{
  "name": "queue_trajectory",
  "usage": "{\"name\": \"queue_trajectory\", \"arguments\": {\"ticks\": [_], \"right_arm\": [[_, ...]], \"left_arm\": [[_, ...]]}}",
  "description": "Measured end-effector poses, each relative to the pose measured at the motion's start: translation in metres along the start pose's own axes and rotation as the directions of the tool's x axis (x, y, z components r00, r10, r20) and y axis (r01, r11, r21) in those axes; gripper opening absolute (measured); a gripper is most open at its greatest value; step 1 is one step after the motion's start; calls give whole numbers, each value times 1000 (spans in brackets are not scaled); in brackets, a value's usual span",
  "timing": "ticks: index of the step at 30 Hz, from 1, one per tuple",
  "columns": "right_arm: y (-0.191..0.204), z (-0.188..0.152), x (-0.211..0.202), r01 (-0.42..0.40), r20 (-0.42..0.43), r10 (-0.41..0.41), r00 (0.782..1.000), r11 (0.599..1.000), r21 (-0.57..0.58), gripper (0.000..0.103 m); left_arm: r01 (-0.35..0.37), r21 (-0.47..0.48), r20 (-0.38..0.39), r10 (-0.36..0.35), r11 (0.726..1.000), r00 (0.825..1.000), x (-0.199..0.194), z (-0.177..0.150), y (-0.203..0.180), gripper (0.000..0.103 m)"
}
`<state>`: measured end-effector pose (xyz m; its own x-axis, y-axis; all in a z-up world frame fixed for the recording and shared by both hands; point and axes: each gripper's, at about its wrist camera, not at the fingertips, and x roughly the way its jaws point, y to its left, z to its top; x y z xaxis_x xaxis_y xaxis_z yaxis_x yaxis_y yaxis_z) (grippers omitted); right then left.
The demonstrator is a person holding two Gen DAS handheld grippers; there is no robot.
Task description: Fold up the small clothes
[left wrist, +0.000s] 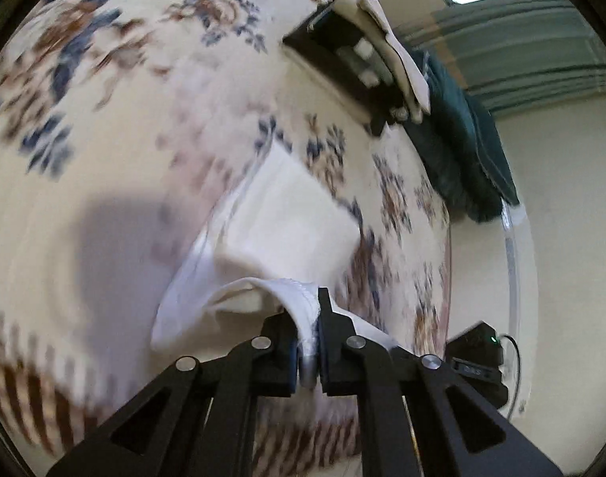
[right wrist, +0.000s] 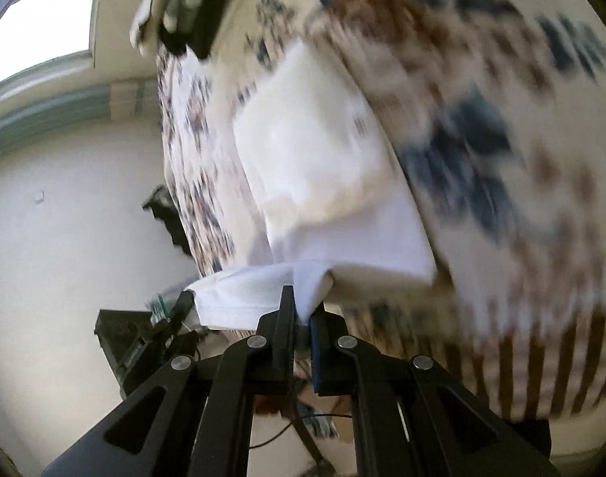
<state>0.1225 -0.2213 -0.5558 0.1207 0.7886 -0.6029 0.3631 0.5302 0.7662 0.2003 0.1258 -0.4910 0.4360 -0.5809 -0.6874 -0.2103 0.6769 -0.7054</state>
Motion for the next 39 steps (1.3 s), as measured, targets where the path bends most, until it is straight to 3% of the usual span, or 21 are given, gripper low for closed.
{"name": "queue_trajectory", "arguments": {"ticks": [5, 9, 11, 12, 13, 14, 15, 17, 19, 22, 26, 28, 29, 30, 31, 32, 36, 39], "right_arm": [[28, 98, 0, -1, 86, 2, 996, 1000, -9, 6], [27, 174, 11, 22, 120, -22, 993, 1000, -2, 7], [28, 200, 21, 25, 122, -25, 992, 1000, 3, 8], [29, 210, 26, 30, 128, -30, 991, 1000, 3, 17], [31, 218, 30, 34, 135, -35, 990, 999, 11, 22], [32, 223, 31, 26, 148, -29, 989, 999, 22, 32], [32, 225, 29, 5, 165, -10, 986, 999, 32, 43], [26, 229, 27, -13, 183, 2, 983, 998, 57, 54], [20, 226, 19, 9, 191, -21, 981, 998, 65, 54], [20, 228, 17, 107, 191, -112, 975, 994, 34, 54], [18, 238, 38, 208, 129, -207, 970, 978, 1, 54], [15, 243, 48, 214, 107, -214, 971, 977, 9, 54], [14, 245, 51, 203, 111, -203, 973, 979, 11, 49], [15, 247, 51, 182, 129, -181, 975, 983, 8, 23], [17, 247, 50, 175, 162, -174, 971, 985, 7, 10], [19, 248, 48, 183, 175, -182, 968, 983, 9, 6], [23, 249, 34, 181, 286, -186, 940, 983, 43, 4], [18, 251, 31, 225, 316, -231, 920, 973, 54, 4]], "left_arm": [[-11, 25, 3, 11, 1000, 1000, 56, 60, -7, 6], [-18, -46, -38, 16, 999, 999, 87, 98, 8, 11], [-27, -52, -28, 26, 998, 999, 89, 114, 13, 35], [-17, -56, -16, 16, 998, 1000, 85, 118, 15, 55], [2, -67, -1, -2, 998, 1000, 82, 122, 18, 66], [13, -84, 11, -13, 996, 1000, 78, 126, 23, 67], [17, -98, 11, -16, 995, 1000, 76, 130, 27, 67], [-4, -100, -7, 3, 995, 1000, 74, 136, 33, 67], [-57, -65, -32, 55, 996, 998, 76, 138, 36, 67], [-93, -18, -112, 91, 995, 990, 96, 135, 44, 67], [-108, 32, -240, 112, 994, 964, 142, 128, 48, 67], [-93, 82, -219, 109, 992, 970, 149, 127, 38, 57], [-87, 113, -194, 108, 990, 975, 148, 128, 31, 42], [-93, 151, -180, 120, 984, 976, 149, 130, 23, 7], [-93, 169, -177, 123, 981, 977, 149, 132, 19, 6], [-92, 183, -166, 123, 979, 978, 149, 134, 14, 6], [-56, 215, -151, 90, 975, 984, 149, 148, 2, 5], [-61, 163, -197, 94, 985, 976, 160, 161, 13, 7]]}}
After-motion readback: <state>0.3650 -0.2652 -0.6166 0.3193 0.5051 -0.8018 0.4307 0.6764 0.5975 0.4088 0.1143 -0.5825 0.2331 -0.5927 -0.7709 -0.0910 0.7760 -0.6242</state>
